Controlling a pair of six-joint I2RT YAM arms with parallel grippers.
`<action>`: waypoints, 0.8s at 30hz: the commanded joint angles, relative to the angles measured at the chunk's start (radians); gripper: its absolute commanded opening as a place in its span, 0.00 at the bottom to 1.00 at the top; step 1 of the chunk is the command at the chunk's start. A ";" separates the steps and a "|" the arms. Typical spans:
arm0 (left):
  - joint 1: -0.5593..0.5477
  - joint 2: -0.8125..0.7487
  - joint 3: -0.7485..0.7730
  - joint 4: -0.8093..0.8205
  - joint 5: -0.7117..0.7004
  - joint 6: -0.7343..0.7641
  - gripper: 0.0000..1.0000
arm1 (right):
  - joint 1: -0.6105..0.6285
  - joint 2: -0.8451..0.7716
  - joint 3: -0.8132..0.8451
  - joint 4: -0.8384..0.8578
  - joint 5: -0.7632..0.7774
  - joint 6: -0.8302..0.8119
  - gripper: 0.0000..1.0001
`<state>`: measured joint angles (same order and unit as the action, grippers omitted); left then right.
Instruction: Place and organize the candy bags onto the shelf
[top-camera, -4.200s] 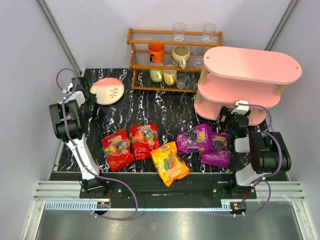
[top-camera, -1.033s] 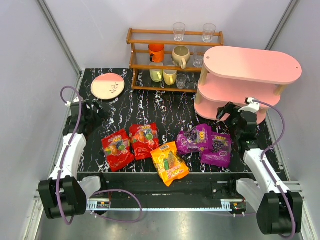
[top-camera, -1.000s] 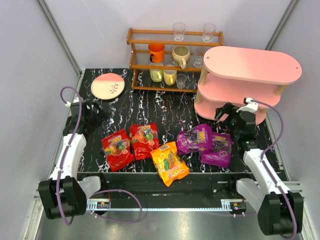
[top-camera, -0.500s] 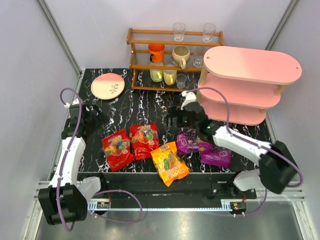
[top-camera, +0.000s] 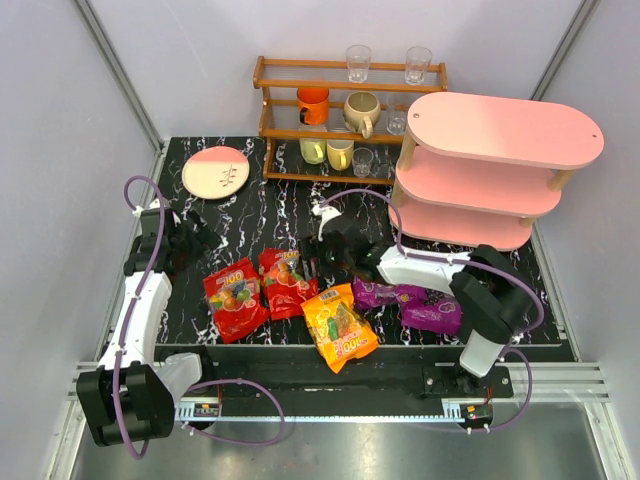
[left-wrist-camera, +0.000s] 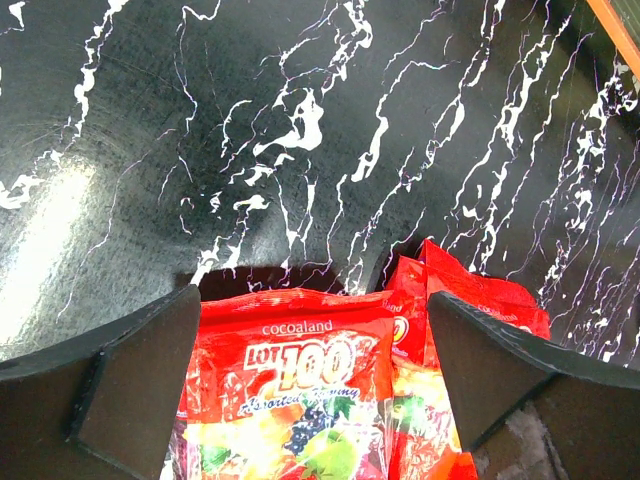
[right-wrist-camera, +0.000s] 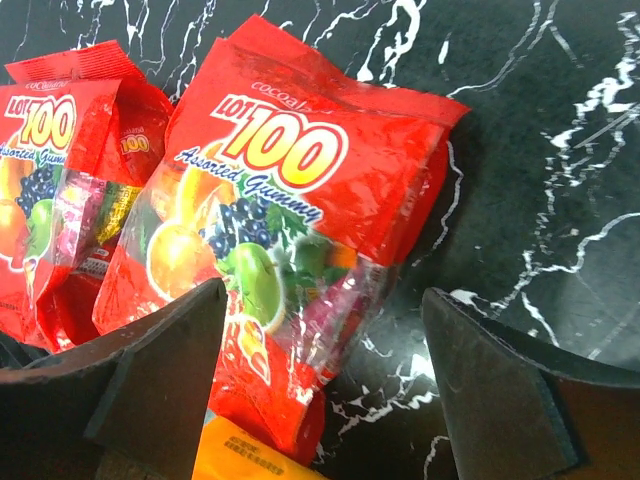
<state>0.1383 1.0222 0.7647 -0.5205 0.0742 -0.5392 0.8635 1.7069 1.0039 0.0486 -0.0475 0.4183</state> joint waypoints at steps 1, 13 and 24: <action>0.004 -0.008 0.031 0.030 0.038 0.016 0.99 | 0.029 0.057 0.090 -0.025 -0.054 0.027 0.87; 0.046 0.013 0.016 0.056 0.121 0.007 0.99 | 0.057 0.054 0.137 -0.122 -0.072 -0.013 0.01; 0.053 0.015 0.016 0.056 0.127 0.008 0.99 | 0.055 -0.139 0.275 -0.277 -0.057 -0.265 0.00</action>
<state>0.1829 1.0363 0.7647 -0.5026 0.1795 -0.5388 0.9108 1.7054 1.1690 -0.2047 -0.0948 0.2691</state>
